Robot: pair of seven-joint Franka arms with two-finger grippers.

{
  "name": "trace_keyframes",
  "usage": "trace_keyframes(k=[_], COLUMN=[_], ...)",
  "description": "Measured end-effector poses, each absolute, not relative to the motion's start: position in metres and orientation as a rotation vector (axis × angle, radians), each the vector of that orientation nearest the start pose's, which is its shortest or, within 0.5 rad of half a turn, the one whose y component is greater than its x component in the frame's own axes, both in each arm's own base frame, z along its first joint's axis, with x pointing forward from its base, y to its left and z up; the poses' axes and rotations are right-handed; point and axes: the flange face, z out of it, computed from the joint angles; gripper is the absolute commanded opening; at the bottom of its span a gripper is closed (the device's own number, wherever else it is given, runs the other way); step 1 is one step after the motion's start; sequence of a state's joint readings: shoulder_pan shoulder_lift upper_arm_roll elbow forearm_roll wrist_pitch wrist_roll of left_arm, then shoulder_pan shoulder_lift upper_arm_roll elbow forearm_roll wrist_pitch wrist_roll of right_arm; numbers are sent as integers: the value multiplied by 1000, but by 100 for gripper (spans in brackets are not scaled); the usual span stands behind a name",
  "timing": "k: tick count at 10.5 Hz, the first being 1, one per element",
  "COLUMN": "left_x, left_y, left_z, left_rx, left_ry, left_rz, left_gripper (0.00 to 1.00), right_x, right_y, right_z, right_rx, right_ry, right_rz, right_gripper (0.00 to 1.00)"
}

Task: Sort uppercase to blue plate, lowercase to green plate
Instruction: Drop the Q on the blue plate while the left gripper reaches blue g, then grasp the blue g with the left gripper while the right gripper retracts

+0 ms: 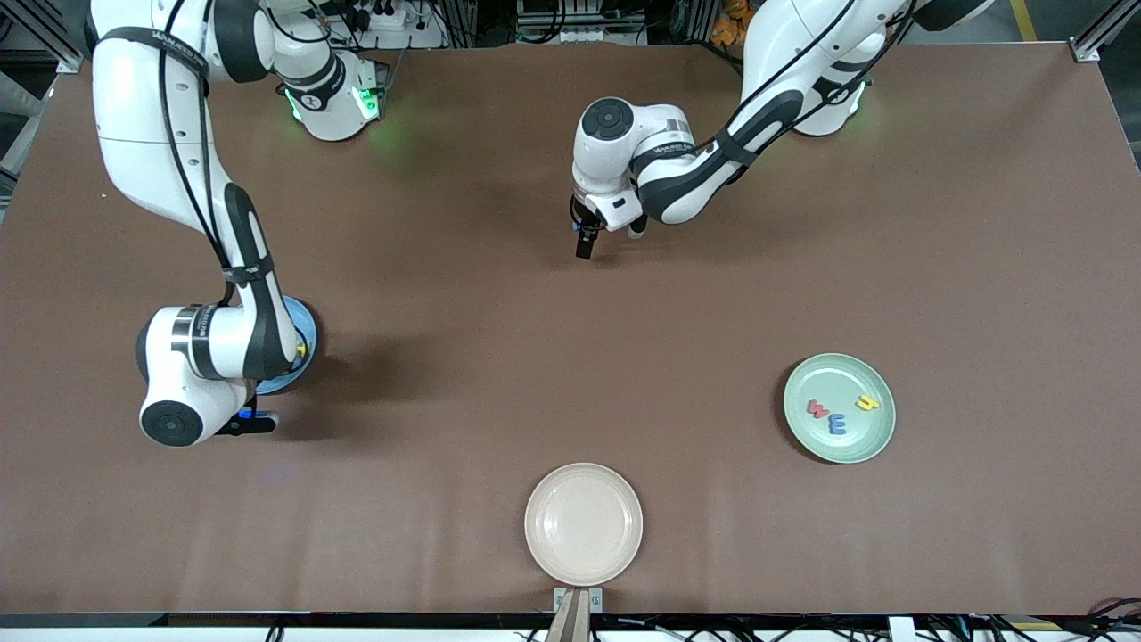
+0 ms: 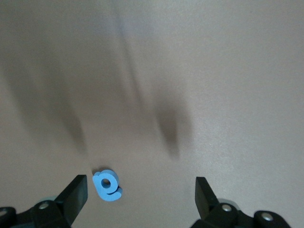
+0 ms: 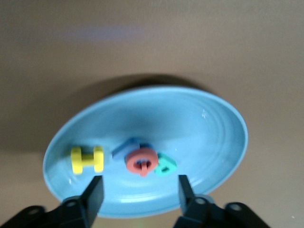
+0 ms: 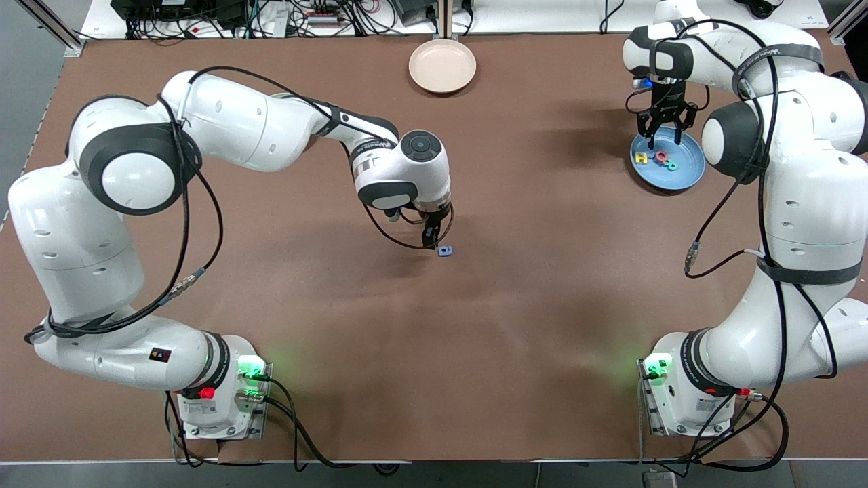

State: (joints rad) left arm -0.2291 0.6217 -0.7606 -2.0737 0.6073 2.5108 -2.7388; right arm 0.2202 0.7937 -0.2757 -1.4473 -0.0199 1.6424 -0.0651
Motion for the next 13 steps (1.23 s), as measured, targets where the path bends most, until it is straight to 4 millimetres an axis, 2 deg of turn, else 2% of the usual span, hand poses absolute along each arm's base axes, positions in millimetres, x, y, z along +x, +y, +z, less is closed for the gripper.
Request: trace_keyframes(k=[2,5,9,10,13], left_x=[312,300,297,297,293], left_y=[-497,-502,-502,-504,-512], left_z=[204,196,181,181,174], left_rx=[-2472,-2467,-2448,-2451,-2463], left_ry=[-2006,-1989,-1977,-1976,-1961], left_rz=[113,111,121,122,98], left_gripper=[100,100,100,100,100], right_x=[659,668,651,647,637], right_y=[-15,-15,-43,-42,-34], right_z=[235,310,419,437,475], right_rx=[-3174,-3173,-3107,-3110,-3108], right_ry=[-99,-68,44,79,161], right_rz=[985,820,654,614,546], right_gripper=[100,100,100,100,100])
